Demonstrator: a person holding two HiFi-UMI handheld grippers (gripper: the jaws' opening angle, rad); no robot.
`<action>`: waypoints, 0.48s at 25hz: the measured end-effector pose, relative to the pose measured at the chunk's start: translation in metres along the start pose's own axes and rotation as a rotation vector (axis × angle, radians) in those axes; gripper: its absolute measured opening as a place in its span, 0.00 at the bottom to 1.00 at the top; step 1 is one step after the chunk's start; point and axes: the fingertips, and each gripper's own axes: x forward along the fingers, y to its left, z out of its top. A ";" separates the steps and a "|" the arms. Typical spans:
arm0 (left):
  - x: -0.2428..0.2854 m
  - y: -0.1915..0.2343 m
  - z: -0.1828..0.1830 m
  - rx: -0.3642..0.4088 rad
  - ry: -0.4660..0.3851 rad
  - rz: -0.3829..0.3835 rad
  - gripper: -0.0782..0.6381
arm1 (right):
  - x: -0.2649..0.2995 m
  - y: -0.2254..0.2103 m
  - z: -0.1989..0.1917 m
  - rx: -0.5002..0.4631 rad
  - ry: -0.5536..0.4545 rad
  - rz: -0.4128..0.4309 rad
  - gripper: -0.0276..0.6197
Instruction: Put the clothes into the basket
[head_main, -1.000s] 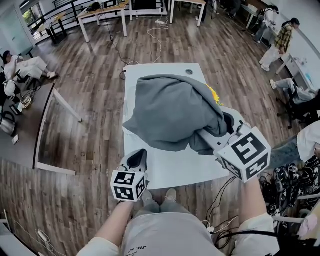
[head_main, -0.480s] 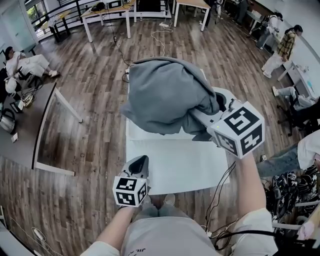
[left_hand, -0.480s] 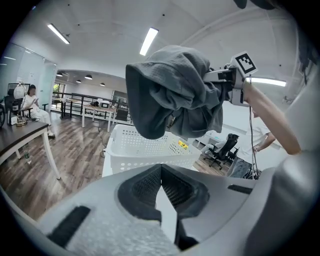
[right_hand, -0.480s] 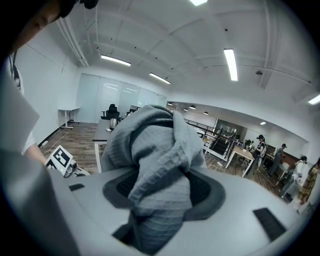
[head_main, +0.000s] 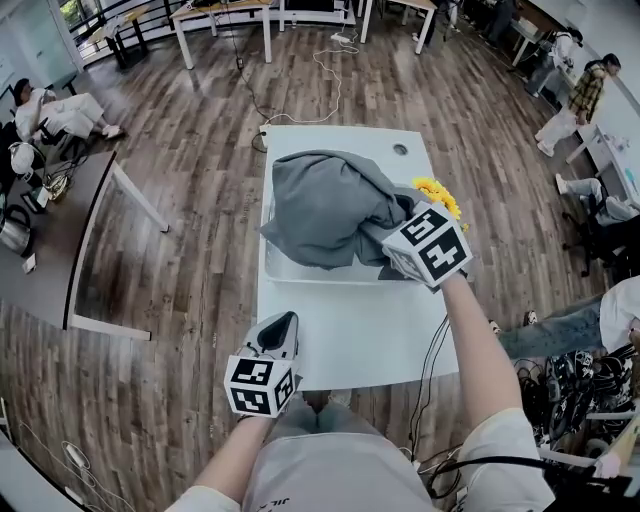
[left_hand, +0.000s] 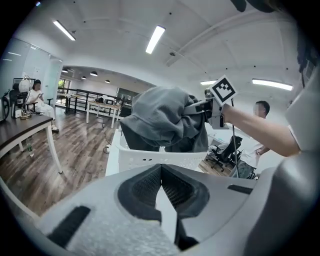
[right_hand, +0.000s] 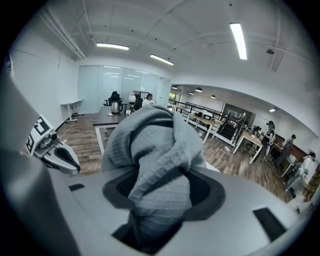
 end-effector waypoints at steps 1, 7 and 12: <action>0.001 0.002 -0.001 -0.005 0.002 0.003 0.13 | 0.009 0.000 -0.007 -0.003 0.015 0.006 0.38; 0.001 0.011 -0.010 -0.025 0.023 0.011 0.13 | 0.053 0.005 -0.050 -0.002 0.102 0.039 0.38; 0.003 0.015 -0.015 -0.034 0.035 0.017 0.13 | 0.076 0.009 -0.071 -0.002 0.153 0.064 0.38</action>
